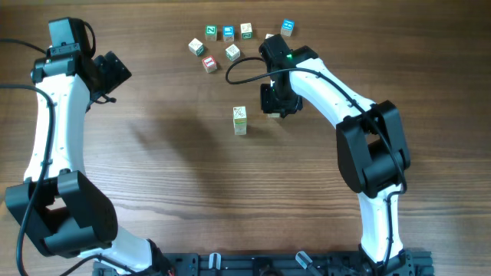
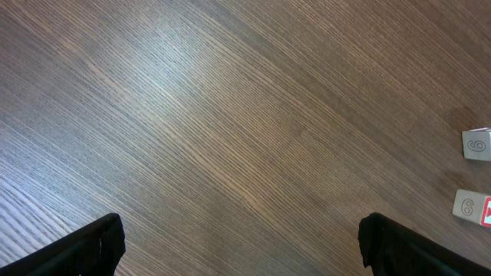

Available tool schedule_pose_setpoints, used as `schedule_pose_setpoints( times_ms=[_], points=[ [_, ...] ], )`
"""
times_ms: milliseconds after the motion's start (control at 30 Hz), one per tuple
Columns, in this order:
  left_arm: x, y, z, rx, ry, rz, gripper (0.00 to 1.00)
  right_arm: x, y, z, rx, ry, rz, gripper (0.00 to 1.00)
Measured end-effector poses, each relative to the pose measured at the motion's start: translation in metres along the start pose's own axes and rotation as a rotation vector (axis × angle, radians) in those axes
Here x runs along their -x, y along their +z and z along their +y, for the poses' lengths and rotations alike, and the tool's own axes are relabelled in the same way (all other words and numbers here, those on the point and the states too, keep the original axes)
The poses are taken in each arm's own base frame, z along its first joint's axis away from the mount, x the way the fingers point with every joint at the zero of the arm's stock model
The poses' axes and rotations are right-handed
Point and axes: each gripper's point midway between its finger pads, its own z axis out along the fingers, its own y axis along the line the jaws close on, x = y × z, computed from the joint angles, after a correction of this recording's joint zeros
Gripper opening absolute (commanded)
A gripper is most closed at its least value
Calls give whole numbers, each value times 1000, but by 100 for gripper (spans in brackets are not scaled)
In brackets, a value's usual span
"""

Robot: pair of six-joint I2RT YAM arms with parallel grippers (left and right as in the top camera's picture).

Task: Form a tower
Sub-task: 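Hold the C block hovering beside the stack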

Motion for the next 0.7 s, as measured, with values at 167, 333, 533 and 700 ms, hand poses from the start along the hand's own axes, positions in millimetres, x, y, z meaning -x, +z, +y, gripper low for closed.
schedule_pose_setpoints(
  times_ms=[167, 333, 533, 700],
  points=[
    [0, 0, 0, 0, 0, 0, 100, 0, 0, 0, 0, 0, 0, 40],
    [0, 0, 0, 0, 0, 0, 100, 0, 0, 0, 0, 0, 0, 40],
    [0, 0, 0, 0, 0, 0, 100, 0, 0, 0, 0, 0, 0, 47],
    [0, 0, 0, 0, 0, 0, 100, -1, 0, 0, -1, 1, 2, 48]
  ],
)
